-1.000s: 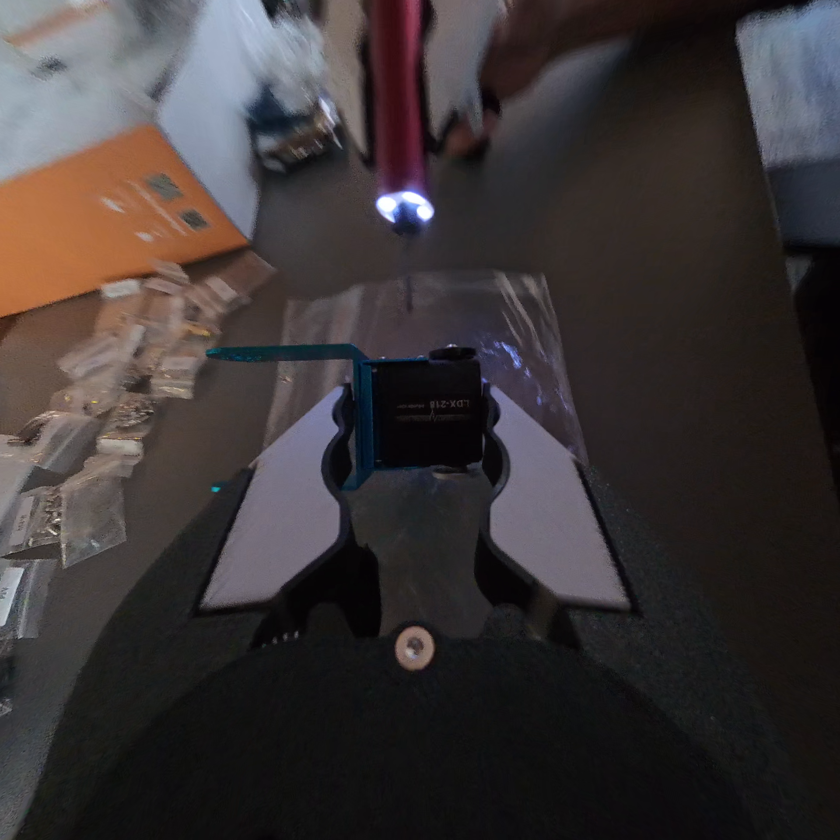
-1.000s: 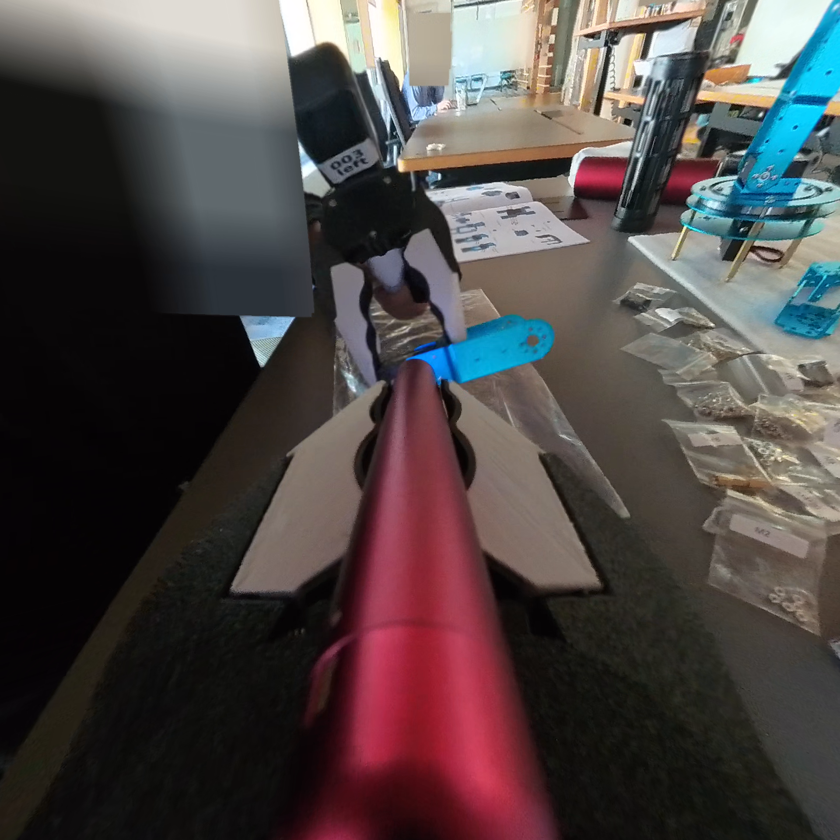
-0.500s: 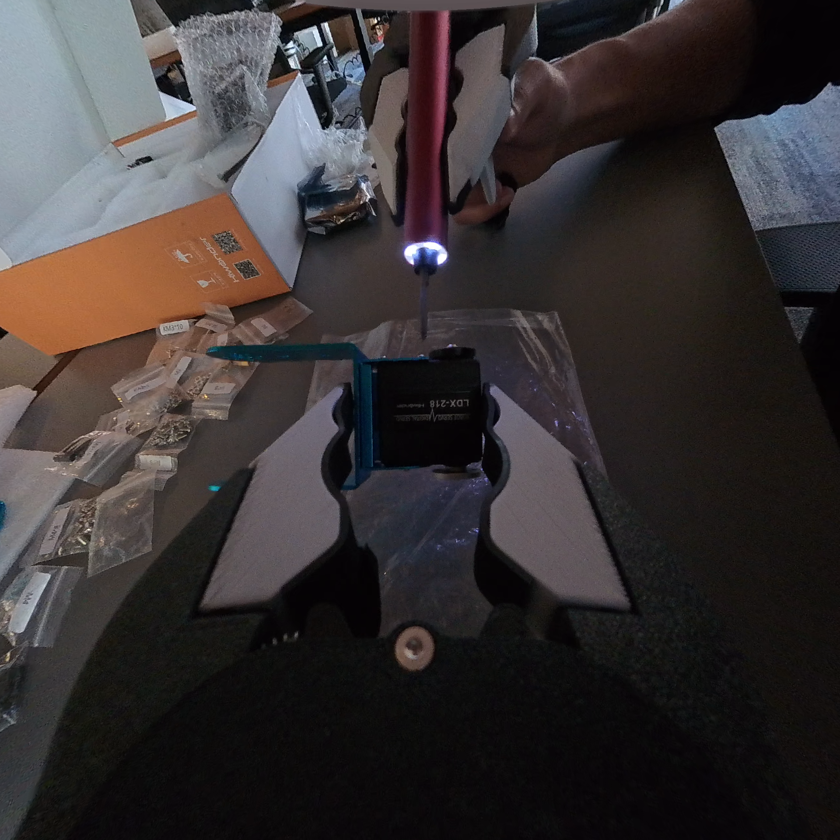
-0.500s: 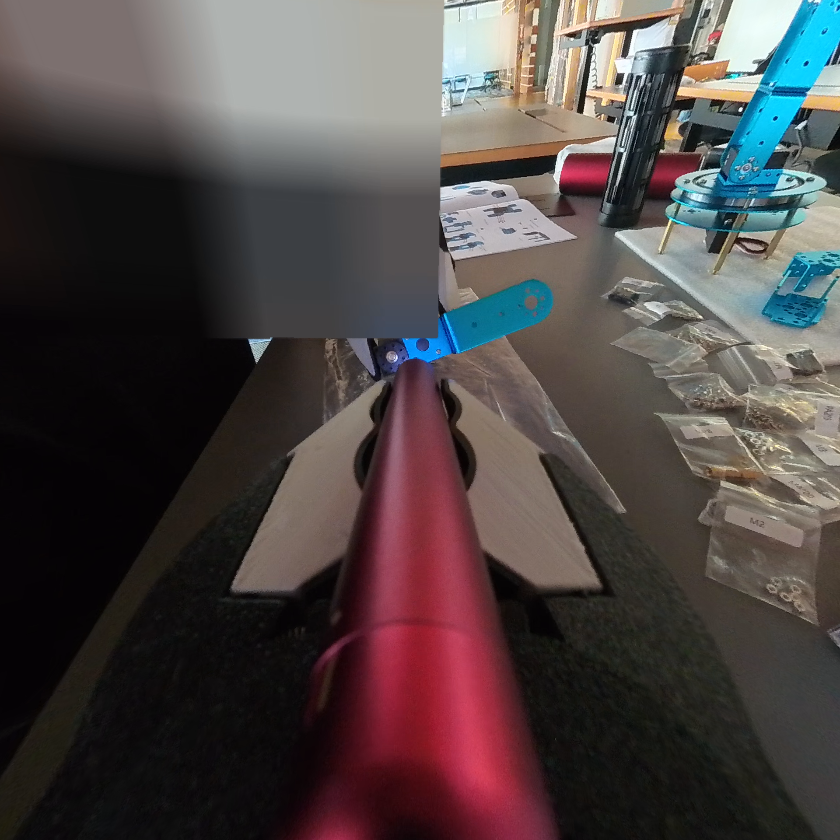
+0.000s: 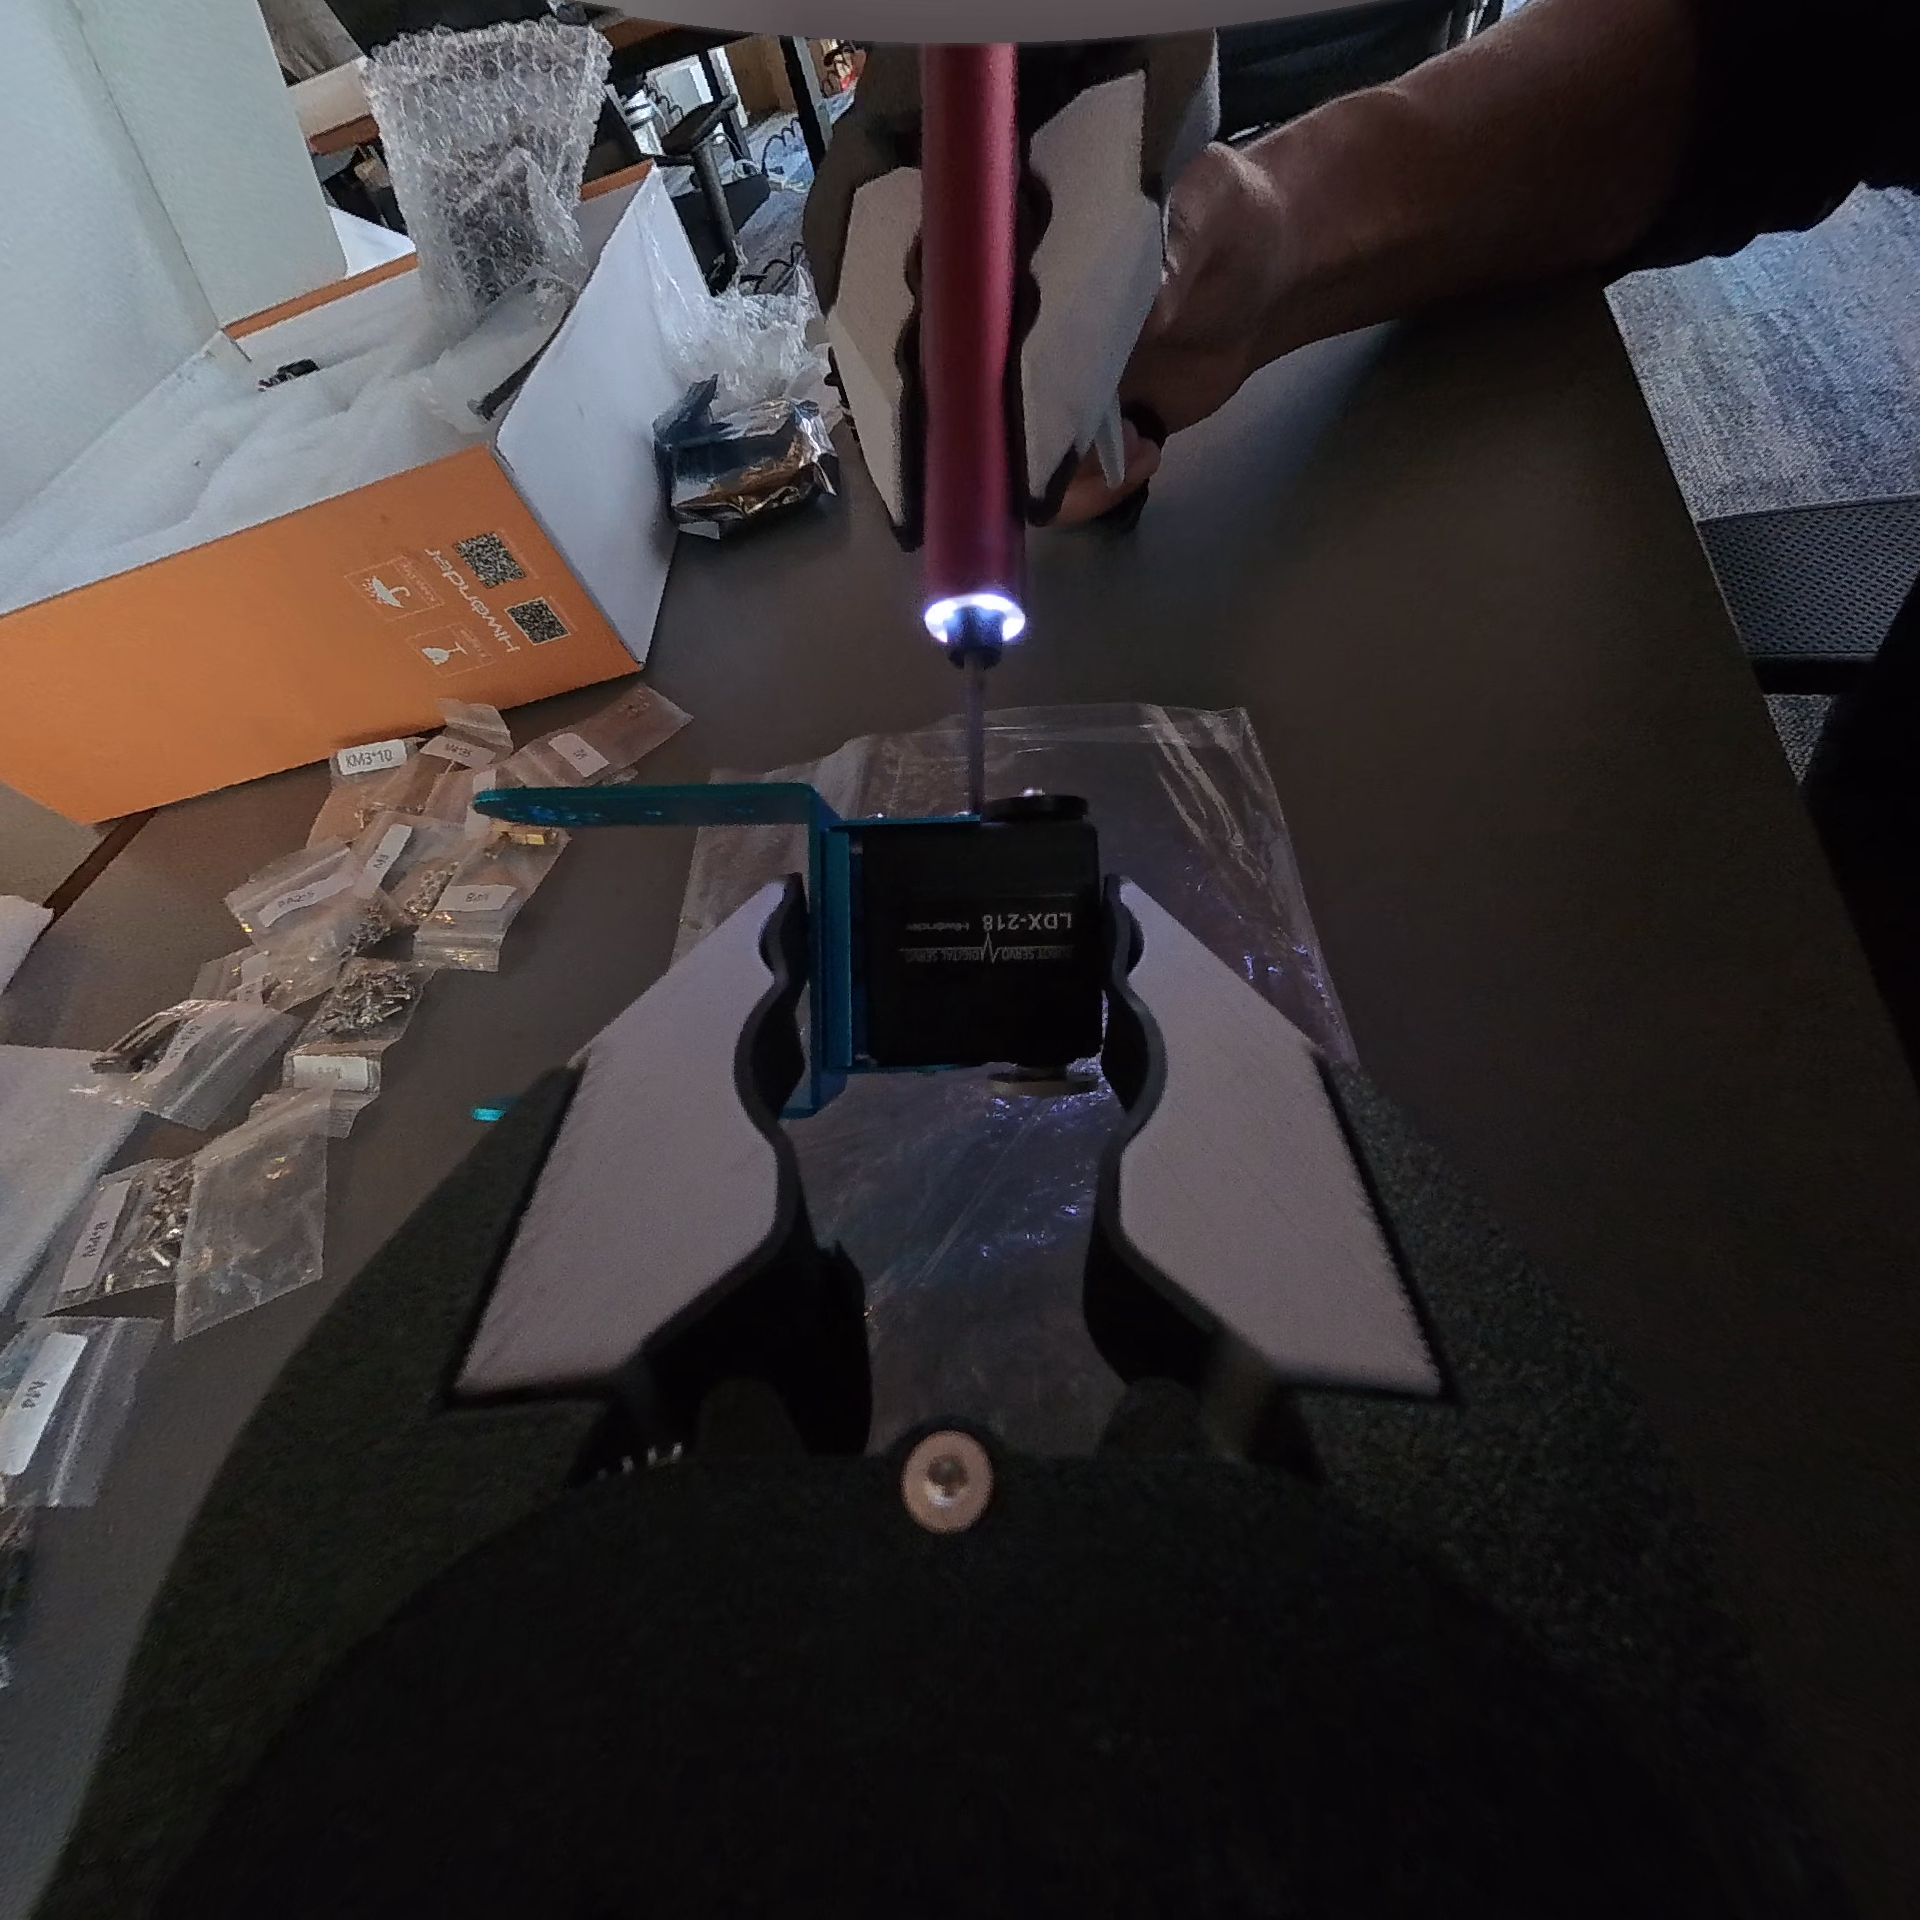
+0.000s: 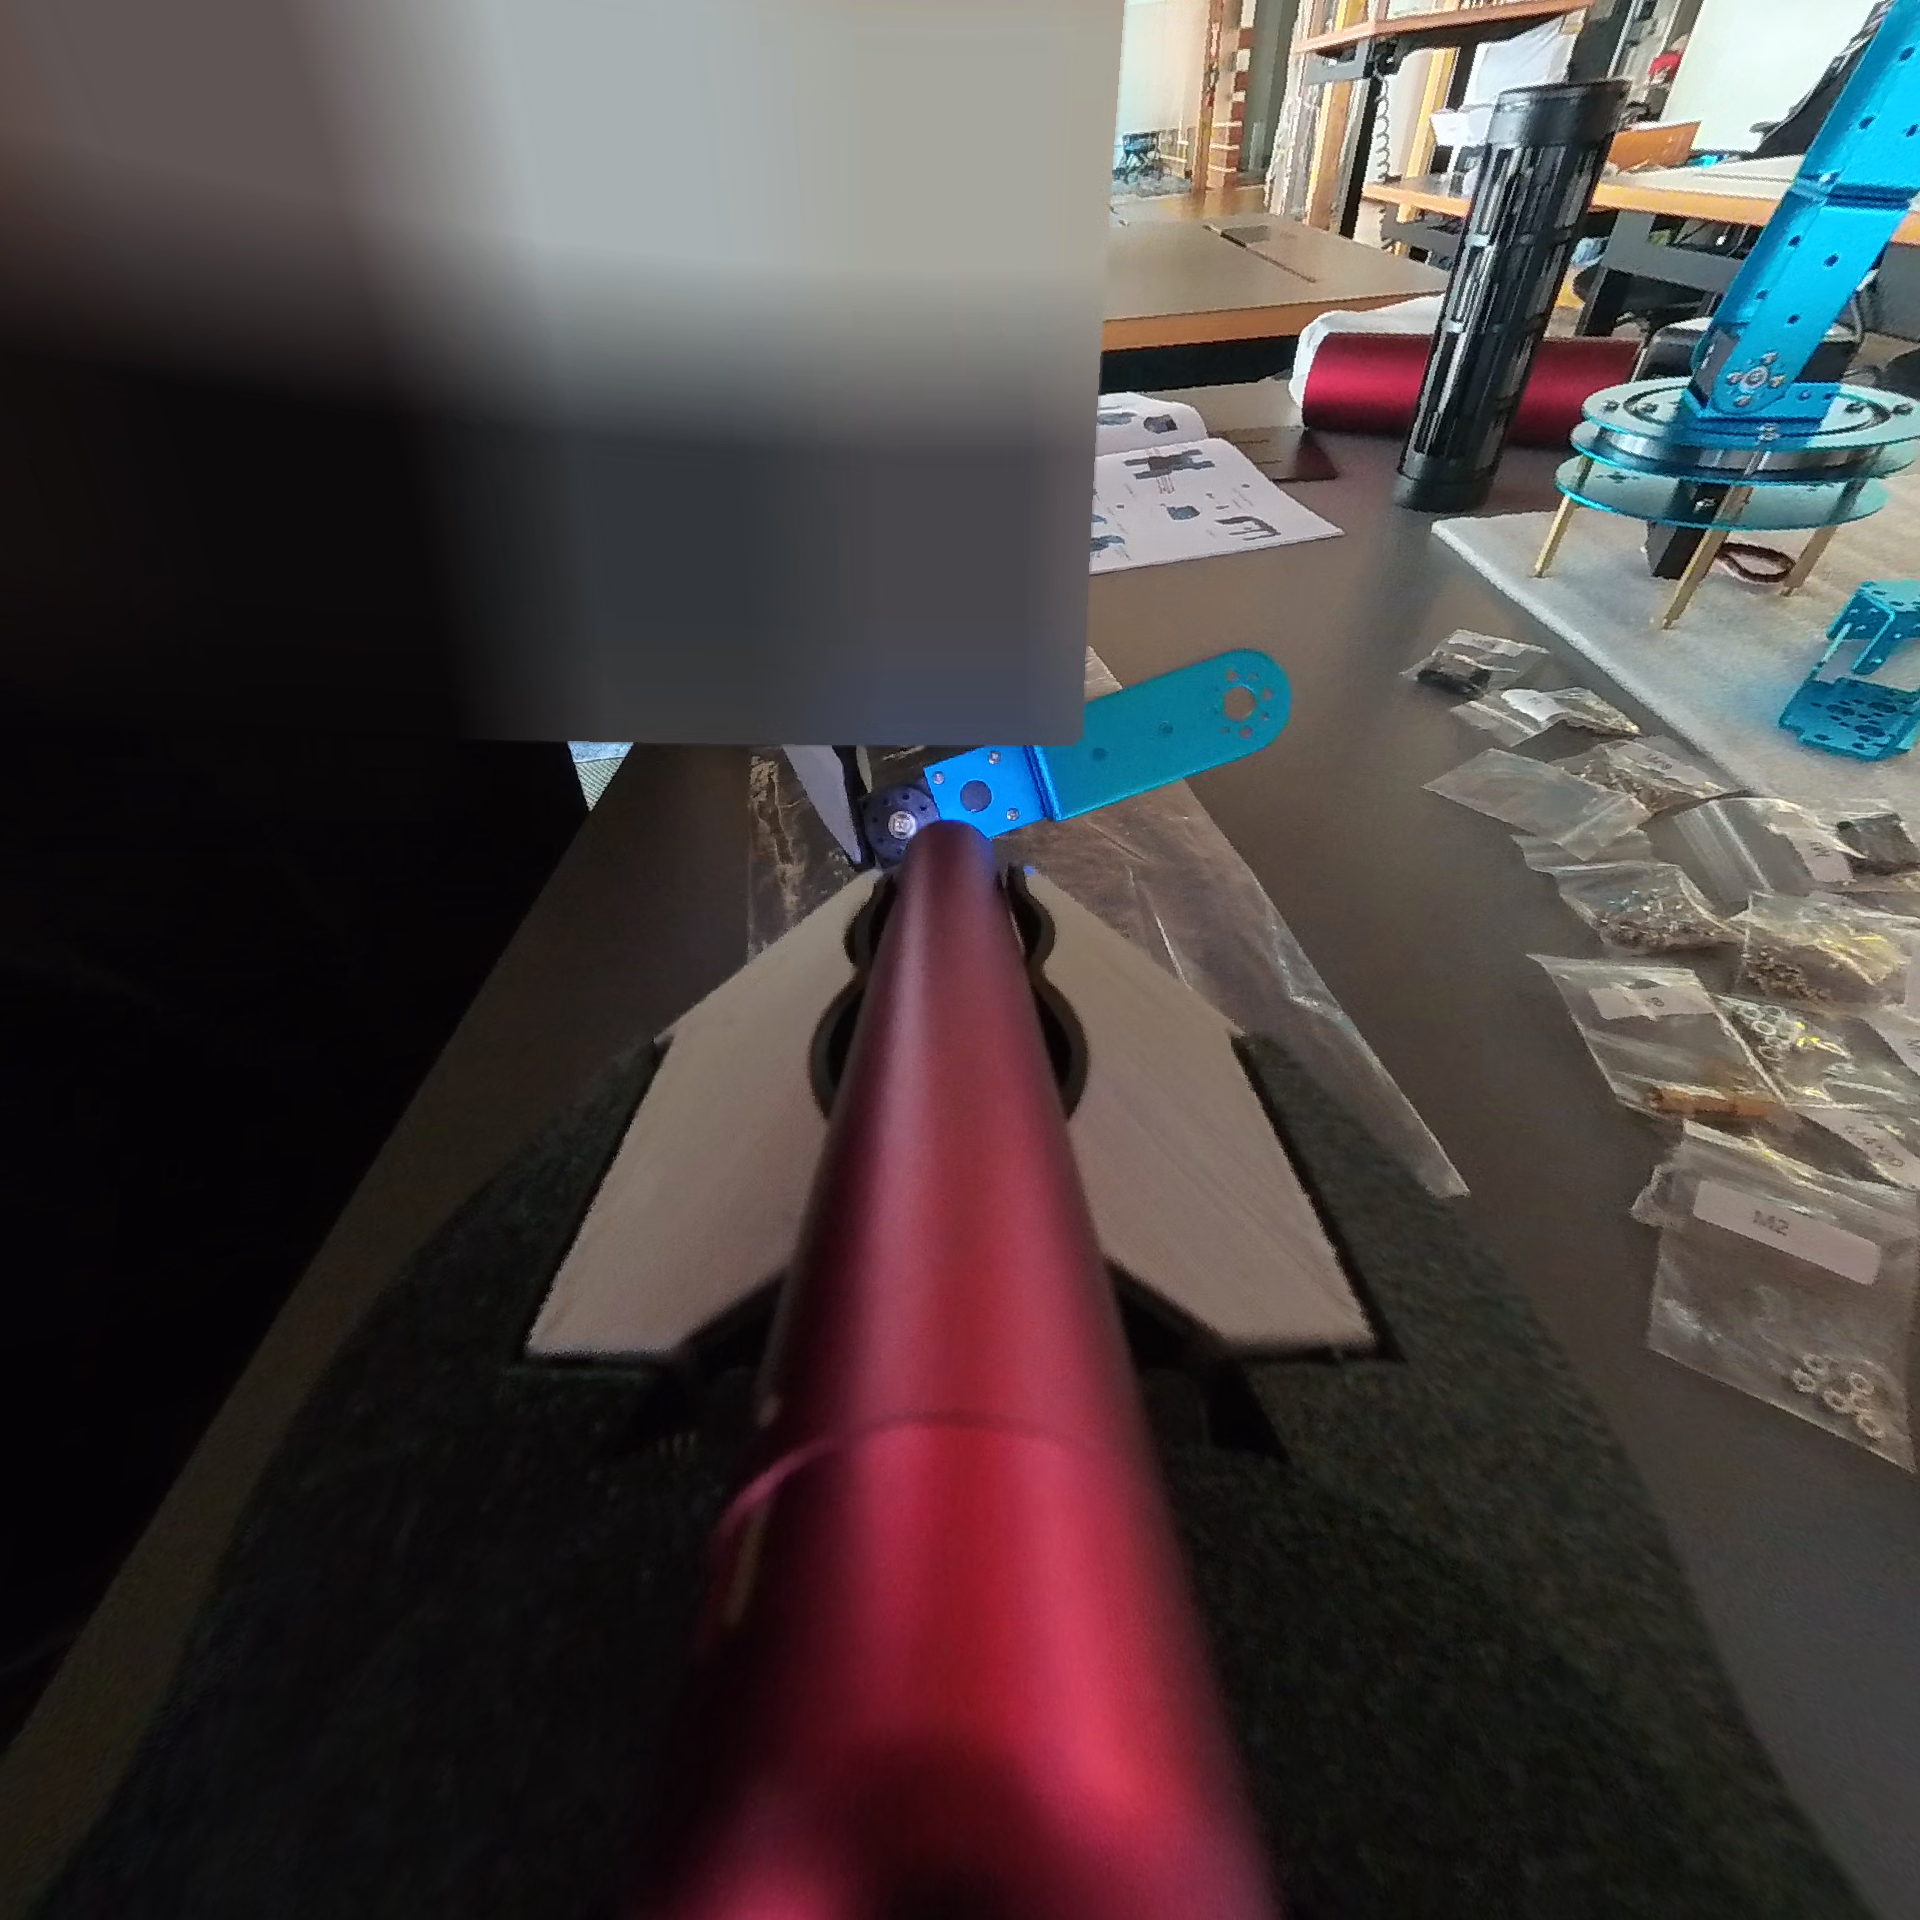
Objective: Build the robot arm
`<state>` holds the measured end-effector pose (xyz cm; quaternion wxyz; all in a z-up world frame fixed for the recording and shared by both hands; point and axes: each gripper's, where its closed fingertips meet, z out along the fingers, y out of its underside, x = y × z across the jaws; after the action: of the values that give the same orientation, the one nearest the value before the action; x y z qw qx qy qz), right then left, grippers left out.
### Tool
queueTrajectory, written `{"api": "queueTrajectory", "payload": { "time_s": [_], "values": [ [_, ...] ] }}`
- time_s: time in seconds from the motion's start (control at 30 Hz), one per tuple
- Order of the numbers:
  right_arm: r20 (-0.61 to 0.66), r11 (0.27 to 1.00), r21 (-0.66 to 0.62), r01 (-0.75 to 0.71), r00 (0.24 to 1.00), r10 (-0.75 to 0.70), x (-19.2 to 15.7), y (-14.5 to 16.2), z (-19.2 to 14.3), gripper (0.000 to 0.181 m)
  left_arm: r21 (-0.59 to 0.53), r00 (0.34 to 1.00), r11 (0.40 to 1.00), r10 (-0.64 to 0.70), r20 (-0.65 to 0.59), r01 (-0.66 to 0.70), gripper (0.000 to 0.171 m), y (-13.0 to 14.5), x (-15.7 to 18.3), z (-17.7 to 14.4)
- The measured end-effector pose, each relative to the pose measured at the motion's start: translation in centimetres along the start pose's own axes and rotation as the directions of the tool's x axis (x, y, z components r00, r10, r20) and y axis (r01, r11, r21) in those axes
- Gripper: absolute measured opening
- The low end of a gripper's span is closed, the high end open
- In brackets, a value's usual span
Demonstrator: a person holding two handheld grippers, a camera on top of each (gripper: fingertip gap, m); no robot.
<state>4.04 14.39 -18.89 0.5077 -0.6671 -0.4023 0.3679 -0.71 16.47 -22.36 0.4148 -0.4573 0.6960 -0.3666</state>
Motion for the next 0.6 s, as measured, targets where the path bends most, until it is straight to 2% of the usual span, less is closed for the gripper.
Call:
{"api": "queueTrajectory", "payload": {
  "time_s": [0.6],
  "values": [
    [0.0, 1.0, -0.002, 0.005, 1.0, -0.005, 0.04, 0.11, -0.04, 0.021, -0.001, 1.0, 1.0, 0.003, -0.007, -0.003, 0.055, 0.03, 0.18, -0.06]
  ]
}}
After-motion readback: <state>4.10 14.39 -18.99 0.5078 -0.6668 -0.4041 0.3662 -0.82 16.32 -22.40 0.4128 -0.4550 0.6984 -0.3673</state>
